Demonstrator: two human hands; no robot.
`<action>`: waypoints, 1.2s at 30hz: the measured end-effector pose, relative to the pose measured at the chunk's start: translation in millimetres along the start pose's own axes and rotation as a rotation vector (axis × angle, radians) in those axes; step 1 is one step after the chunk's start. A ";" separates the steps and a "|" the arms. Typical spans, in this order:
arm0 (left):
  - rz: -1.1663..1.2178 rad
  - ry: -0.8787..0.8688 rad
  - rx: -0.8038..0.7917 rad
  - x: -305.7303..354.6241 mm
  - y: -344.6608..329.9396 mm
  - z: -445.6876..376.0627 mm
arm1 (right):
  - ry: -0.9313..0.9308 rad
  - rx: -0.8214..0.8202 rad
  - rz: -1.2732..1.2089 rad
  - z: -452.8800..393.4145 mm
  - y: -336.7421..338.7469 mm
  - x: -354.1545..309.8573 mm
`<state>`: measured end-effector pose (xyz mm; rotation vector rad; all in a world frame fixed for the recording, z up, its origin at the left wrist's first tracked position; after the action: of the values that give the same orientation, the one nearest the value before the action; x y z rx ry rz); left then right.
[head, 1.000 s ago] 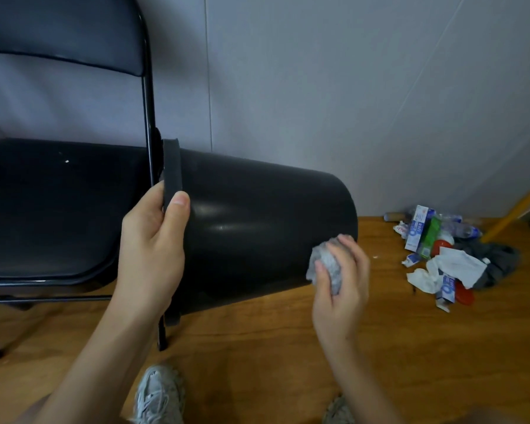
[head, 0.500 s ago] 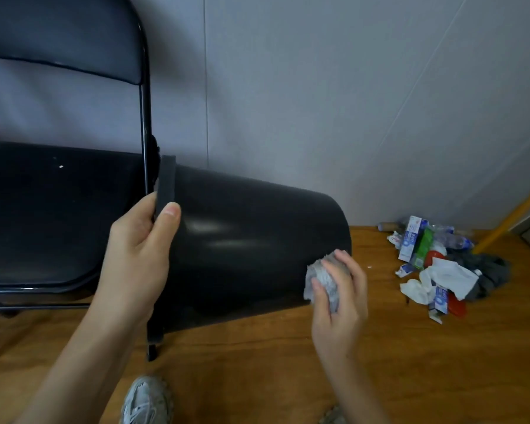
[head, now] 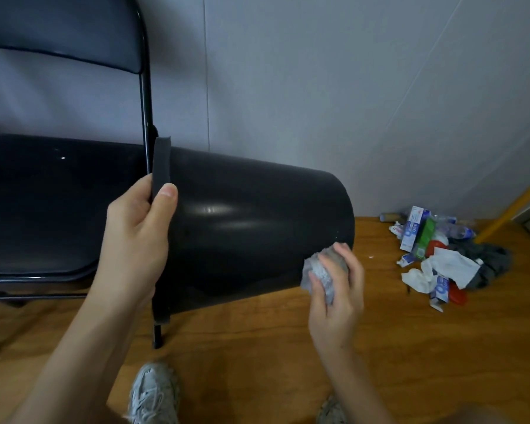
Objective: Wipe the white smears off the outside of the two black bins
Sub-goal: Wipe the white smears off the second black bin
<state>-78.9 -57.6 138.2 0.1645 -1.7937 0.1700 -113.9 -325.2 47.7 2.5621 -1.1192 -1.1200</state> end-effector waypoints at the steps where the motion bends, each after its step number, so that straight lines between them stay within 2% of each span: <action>1: 0.000 -0.001 0.001 0.6 1.6 -0.1 | -0.002 0.008 0.003 -9.4 1.8 0.1; 5: -0.010 -0.031 -0.014 4.2 1.3 0.5 | -0.139 0.035 0.016 -59.7 11.6 13.2; 8: -0.017 -0.047 -0.010 3.9 -0.9 2.5 | -0.147 0.000 0.047 -57.0 5.9 11.9; 12: -0.058 -0.072 -0.042 6.2 -7.8 4.4 | 0.049 -0.172 0.059 2.3 -25.7 -20.3; 15: -0.051 -0.051 -0.031 2.2 -5.0 3.4 | 0.209 -0.176 0.039 3.8 -25.1 -32.0; 17: -0.047 -0.053 -0.019 2.7 -1.1 2.8 | 0.118 -0.099 0.029 -15.8 -14.3 -19.6; 19: -0.054 -0.071 -0.013 5.3 1.0 2.7 | -0.104 0.012 0.016 -41.0 -0.3 4.7; 21: -0.063 -0.070 -0.006 4.5 2.9 2.5 | -0.262 0.050 -0.013 -61.1 4.4 23.9; 23: -0.055 -0.059 0.007 1.2 5.0 2.4 | -0.274 0.061 0.009 -68.1 5.1 27.0; 27: -0.075 -0.085 -0.016 1.3 -3.6 5.6 | -0.160 0.099 0.013 -36.6 -1.3 -4.3; 33: -0.070 -0.108 0.003 -5.5 -14.1 6.6 | 0.301 -0.125 0.010 14.6 -59.2 -110.6; 36: -0.066 -0.112 0.021 -4.7 -9.0 5.4 | 0.446 -0.136 0.033 16.4 -62.2 -124.6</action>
<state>-81.1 -67.4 132.6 0.2523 -1.8956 0.1350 -144.9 -193.5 84.5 2.4971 -0.9329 -0.5488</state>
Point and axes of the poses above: each hand's wrist, its own z-axis away from the middle knuckle, its own y-axis out of the back of the hand, x = y × z, the point moved 10 cm from there along -z, towards the middle knuckle, and after that the axes turned 1 degree about -x, right-handed, at the moved point
